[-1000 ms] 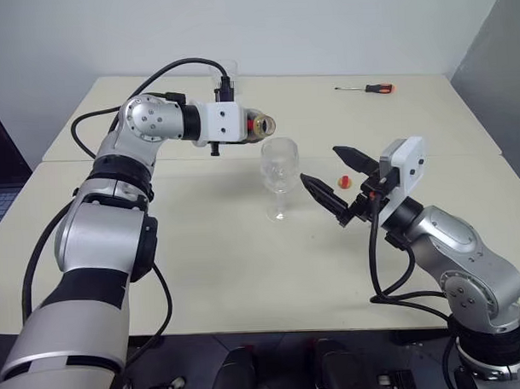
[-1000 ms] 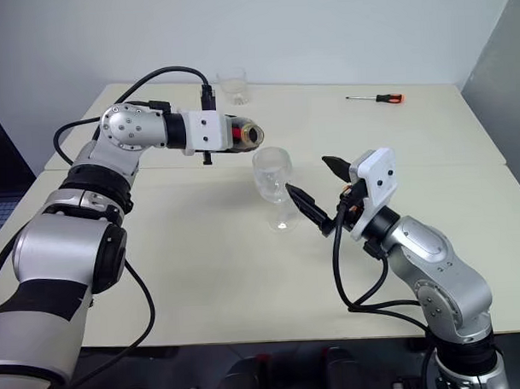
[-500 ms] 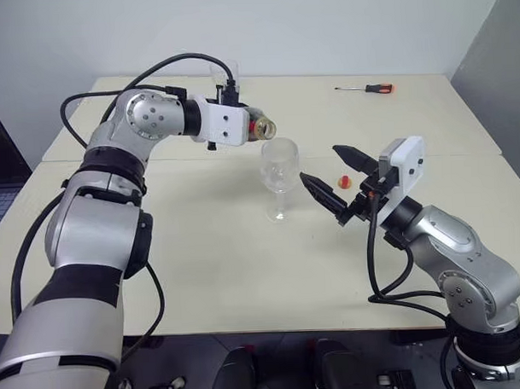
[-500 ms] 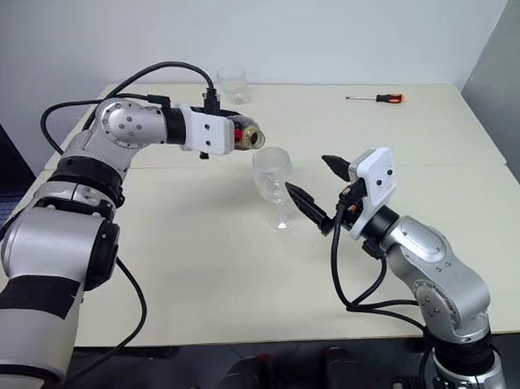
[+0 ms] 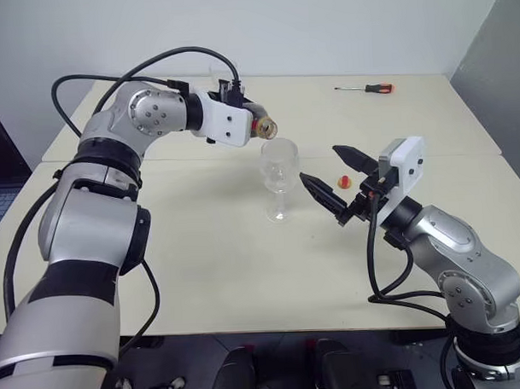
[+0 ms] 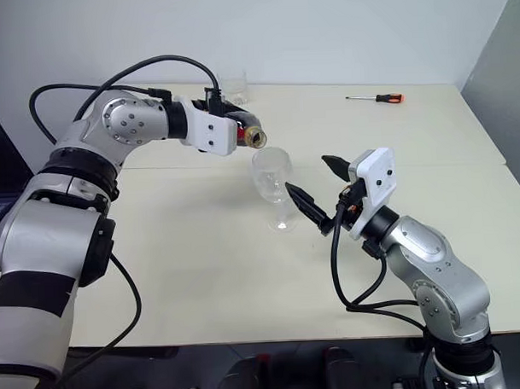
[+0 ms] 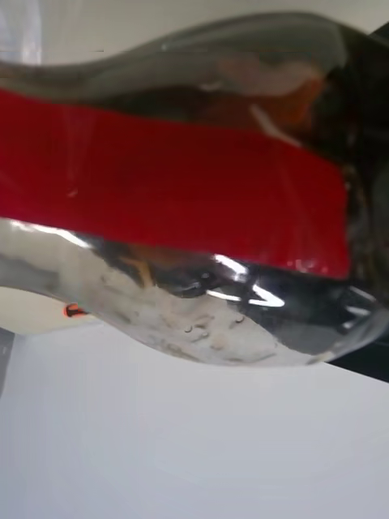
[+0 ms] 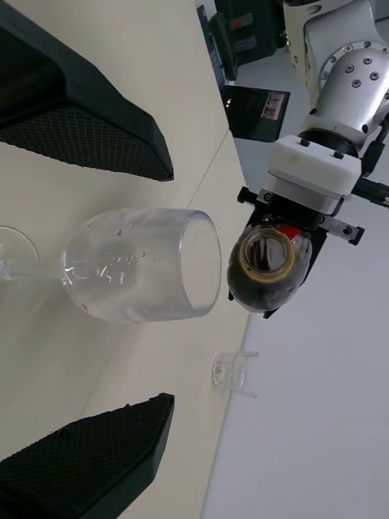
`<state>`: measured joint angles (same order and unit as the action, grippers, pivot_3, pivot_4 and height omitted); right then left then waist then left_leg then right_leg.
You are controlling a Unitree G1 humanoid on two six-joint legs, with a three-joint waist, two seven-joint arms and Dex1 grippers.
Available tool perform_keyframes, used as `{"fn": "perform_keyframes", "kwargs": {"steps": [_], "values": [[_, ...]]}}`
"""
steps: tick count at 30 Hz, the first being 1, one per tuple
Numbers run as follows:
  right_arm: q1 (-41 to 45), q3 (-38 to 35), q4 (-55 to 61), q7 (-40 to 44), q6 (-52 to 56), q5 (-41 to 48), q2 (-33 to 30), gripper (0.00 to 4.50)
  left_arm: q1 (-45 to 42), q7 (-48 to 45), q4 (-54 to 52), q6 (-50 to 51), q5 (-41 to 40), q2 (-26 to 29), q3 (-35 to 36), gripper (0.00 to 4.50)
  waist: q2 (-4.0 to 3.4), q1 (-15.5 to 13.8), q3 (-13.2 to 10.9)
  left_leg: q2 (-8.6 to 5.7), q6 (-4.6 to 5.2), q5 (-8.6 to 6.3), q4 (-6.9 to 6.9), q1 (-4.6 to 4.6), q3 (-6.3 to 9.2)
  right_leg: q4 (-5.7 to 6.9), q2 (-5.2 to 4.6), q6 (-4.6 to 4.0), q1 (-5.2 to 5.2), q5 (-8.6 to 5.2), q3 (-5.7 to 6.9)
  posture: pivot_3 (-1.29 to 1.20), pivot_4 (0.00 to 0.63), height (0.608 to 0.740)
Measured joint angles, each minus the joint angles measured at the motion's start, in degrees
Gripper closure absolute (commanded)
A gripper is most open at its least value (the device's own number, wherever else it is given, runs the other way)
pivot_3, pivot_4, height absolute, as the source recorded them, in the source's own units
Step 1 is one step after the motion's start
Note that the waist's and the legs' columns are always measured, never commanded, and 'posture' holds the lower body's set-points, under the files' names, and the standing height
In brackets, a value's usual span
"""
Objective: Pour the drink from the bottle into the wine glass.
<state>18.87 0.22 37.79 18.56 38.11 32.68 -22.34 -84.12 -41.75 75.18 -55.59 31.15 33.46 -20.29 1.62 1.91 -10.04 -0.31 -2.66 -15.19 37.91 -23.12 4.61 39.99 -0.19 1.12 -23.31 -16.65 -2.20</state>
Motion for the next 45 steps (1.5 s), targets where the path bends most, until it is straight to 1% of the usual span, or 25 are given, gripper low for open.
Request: {"fn": "perform_keyframes", "kwargs": {"steps": [19, 45], "values": [[-0.41, 0.13, 0.01, -0.04, 0.01, -0.06, -0.03, 0.0, -1.76, 6.18, 1.21, -1.28, 4.88, 0.44, -3.87, 3.18, 0.0, 0.01, 0.0, -0.01, 0.0, 0.0, 0.01, 0.0, 0.0, 0.01, -0.01, 0.0, 0.0, 0.0, 0.0, 0.0, 0.15, 0.74], [-0.48, 0.12, 0.02, -0.12, 0.41, -0.05, -0.02, 0.0, -2.93, 10.53, 1.54, -2.09, 7.76, 0.9, -6.54, 3.18, 0.0, 0.02, 0.0, -0.01, 0.0, 0.0, 0.02, 0.0, -0.01, 0.02, -0.01, 0.0, 0.0, 0.0, 0.0, 0.0, 0.15, 0.74]]}}
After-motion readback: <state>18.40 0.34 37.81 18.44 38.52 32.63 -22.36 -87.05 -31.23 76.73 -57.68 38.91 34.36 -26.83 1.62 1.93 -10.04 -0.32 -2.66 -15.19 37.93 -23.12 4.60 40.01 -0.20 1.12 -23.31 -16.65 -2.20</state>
